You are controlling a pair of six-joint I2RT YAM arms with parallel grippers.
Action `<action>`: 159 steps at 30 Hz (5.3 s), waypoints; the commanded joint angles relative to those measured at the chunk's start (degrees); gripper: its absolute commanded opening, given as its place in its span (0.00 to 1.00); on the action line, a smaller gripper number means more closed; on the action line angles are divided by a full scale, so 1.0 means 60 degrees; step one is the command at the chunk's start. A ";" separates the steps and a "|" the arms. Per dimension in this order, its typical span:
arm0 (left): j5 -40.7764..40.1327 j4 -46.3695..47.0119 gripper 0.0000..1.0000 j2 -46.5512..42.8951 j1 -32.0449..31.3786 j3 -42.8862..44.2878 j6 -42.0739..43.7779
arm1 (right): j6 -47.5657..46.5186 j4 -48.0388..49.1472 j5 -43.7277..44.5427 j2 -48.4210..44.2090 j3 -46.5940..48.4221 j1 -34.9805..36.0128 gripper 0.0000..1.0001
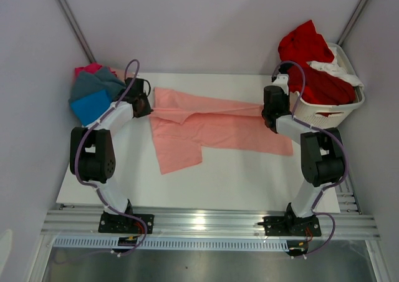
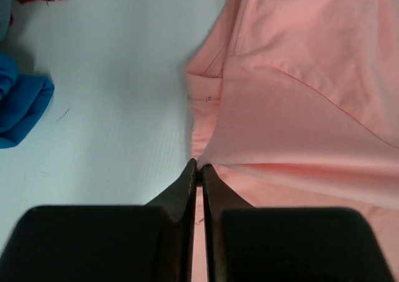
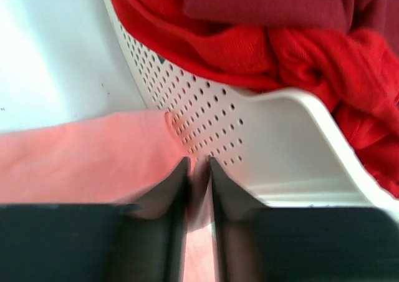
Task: Fold and stack the t-shirts
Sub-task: Fold the flattened tshirt in 1/3 of the way
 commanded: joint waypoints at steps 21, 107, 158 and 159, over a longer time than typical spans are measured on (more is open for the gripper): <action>0.1205 0.1158 0.70 -0.1247 -0.0182 -0.1116 -0.0910 | 0.1589 -0.0967 -0.0972 -0.0812 0.0508 0.0126 0.66; -0.1107 -0.3892 0.00 -0.9876 -0.1253 -0.6599 -0.4411 | 0.8959 -0.6797 -0.1559 -0.4167 -0.3814 0.1138 0.72; -0.0800 -0.1669 0.88 -0.8490 -0.0916 -0.6173 -0.5012 | 0.7891 -0.6244 -0.3522 -0.3876 -0.2100 0.2529 0.58; -0.0887 -0.1405 0.83 -0.8050 -0.0857 -0.6042 -0.4939 | 0.7847 -0.6097 -0.3508 -0.3744 -0.2042 0.2515 0.57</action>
